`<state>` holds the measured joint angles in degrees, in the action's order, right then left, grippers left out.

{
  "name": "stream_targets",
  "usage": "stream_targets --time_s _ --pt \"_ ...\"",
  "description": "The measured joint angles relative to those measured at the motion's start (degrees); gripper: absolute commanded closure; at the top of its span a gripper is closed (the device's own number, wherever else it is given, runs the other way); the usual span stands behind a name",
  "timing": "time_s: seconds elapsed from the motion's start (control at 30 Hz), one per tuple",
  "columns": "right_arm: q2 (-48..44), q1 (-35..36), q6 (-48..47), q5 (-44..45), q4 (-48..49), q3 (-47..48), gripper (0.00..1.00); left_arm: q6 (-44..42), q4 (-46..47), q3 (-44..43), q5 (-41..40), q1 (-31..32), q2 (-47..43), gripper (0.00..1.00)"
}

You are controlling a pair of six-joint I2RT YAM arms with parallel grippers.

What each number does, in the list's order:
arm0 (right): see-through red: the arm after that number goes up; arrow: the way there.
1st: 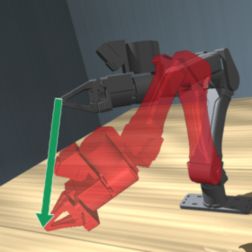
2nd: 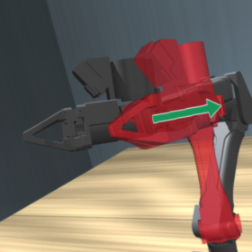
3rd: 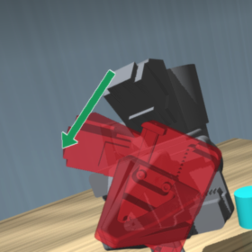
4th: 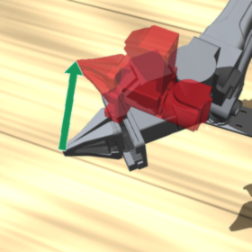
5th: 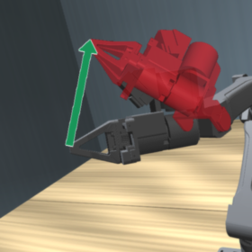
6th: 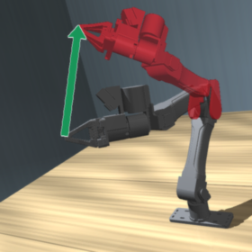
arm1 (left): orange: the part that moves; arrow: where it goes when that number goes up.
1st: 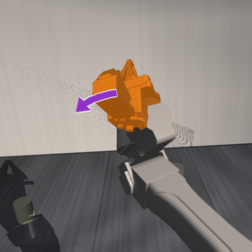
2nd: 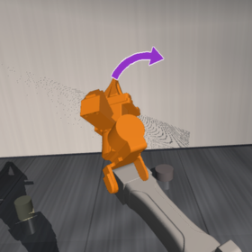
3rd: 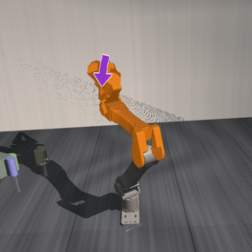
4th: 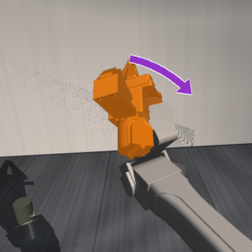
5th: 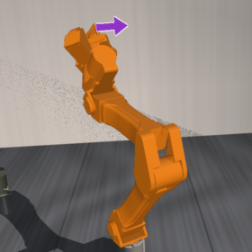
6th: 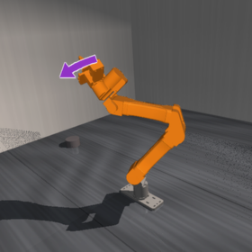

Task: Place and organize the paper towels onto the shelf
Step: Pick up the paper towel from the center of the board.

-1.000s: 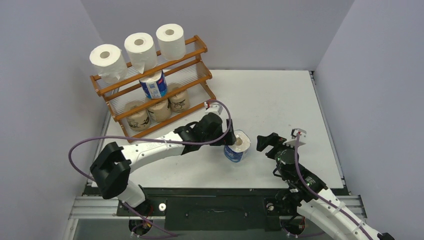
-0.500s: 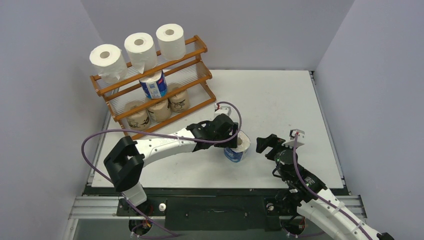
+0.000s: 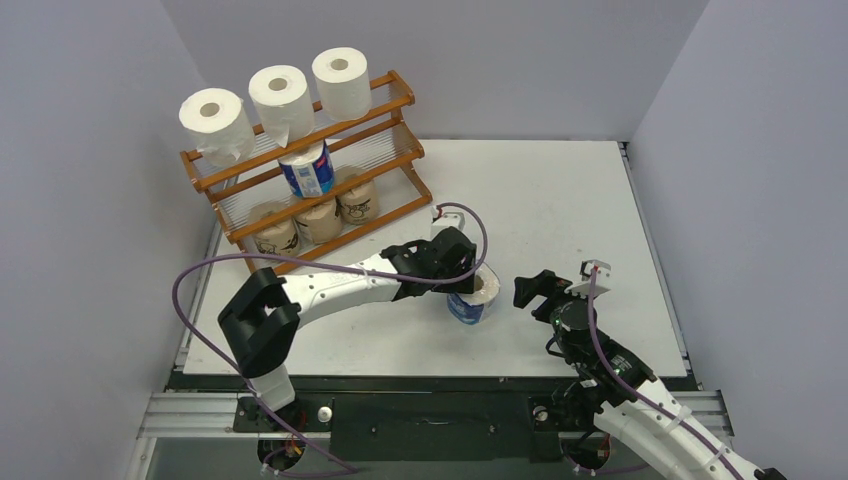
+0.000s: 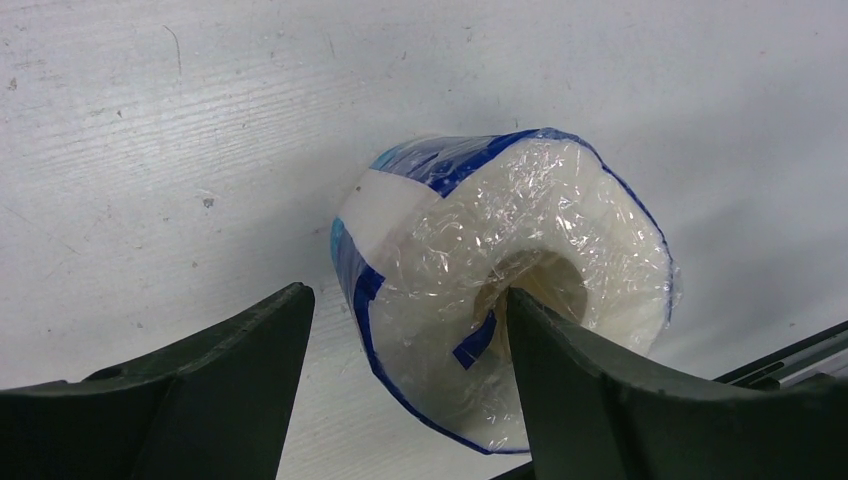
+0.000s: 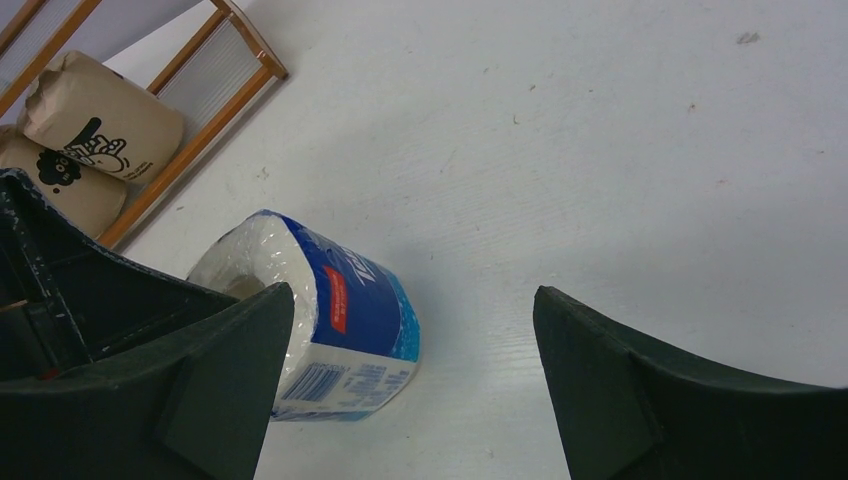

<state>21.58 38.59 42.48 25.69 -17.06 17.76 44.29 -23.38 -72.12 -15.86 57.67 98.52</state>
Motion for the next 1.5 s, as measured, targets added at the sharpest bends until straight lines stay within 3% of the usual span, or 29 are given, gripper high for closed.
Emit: stream_targets --time_s 0.27,0.73,1.0,1.23,1.5 --pt "0.1 0.0 0.0 0.0 -0.2 0.0 0.15 0.0 0.4 -0.4 0.0 0.0 1.2 0.41" --pt "0.1 0.0 0.0 0.1 -0.2 0.0 0.16 -0.7 0.5 -0.5 0.0 0.0 1.1 0.67" --pt "0.1 0.0 0.0 0.5 -0.1 0.0 0.16 -1.7 -3.7 0.7 -3.1 -0.8 -4.9 0.71" --pt "0.1 0.0 0.0 0.5 -0.1 0.0 0.16 -2.2 -7.7 1.8 -6.1 -6.0 -15.1 0.71" --pt "1.1 0.0 0.0 0.4 1.0 -0.3 0.17 -4.2 -15.7 4.0 -9.2 -19.3 -30.5 0.71"
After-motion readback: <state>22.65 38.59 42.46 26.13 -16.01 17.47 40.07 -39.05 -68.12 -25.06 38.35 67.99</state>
